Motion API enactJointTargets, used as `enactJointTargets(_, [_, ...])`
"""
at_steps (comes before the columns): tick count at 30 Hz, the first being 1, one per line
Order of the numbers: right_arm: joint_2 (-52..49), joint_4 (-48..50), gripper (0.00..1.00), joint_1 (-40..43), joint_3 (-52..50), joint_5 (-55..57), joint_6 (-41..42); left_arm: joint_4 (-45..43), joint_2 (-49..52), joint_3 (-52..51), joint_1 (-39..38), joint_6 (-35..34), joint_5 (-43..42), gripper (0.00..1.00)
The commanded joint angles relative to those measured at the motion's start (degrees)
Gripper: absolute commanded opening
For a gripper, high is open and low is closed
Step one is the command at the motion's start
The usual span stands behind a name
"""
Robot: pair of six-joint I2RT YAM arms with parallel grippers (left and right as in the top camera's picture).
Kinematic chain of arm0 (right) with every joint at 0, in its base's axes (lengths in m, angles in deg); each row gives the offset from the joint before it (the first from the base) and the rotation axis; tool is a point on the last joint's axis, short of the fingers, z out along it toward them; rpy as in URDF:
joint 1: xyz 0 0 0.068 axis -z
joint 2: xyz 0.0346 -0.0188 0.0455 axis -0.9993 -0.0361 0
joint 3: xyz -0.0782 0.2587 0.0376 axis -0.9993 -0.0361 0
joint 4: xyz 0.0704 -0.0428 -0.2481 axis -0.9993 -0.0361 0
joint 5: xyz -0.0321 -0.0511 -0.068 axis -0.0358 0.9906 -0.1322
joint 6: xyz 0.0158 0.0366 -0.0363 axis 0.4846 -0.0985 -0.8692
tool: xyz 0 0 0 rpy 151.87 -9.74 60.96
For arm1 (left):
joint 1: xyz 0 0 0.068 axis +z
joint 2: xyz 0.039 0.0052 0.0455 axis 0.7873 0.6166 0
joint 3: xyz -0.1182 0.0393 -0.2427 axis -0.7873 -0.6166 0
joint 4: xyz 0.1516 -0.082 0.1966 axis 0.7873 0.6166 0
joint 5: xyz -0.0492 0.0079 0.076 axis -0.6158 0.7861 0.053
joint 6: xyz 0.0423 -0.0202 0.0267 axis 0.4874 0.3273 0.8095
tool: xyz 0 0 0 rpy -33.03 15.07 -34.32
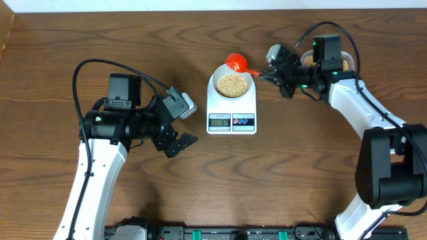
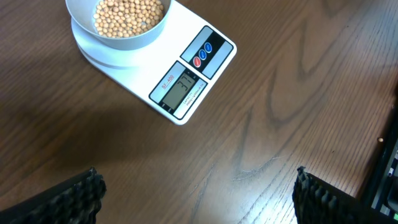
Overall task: Scoop item into bowl and weigh 50g on scale
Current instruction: 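Carry the empty red scoop right back to the soybean tub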
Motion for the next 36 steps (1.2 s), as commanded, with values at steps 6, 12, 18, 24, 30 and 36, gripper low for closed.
enactJointTargets(6, [4.4,-0.6,0.01,-3.0,0.3,8.9,-2.8,0.3,-0.6,1.4,0.2,0.9,-0.3,0.99])
enactJointTargets(12, [6.3,-3.1,0.01,-4.1,0.3,11.7,-6.2,0.3,-0.6,1.4,0.2,0.9,-0.3,0.98])
enactJointTargets(18, [13.4,-1.4,0.01,-2.4,0.3,17.4,-1.0,0.3,-0.6,1.4,0.2,0.9,-0.3,0.99])
enactJointTargets(24, [21.2,-5.7,0.01,4.1,0.3,37.8,12.1,0.3,-0.6,1.4,0.2,0.9,-0.3,0.99])
enactJointTargets(30, [18.7,-15.8,0.01,10.6,0.2,40.3,15.4,0.3,-0.6,1.4,0.2,0.9,-0.3,0.99])
enactJointTargets(36, [14.2,-15.8,0.01,14.5,0.2,40.3,15.8,0.3,-0.6,1.4,0.2,0.9,-0.3,0.99])
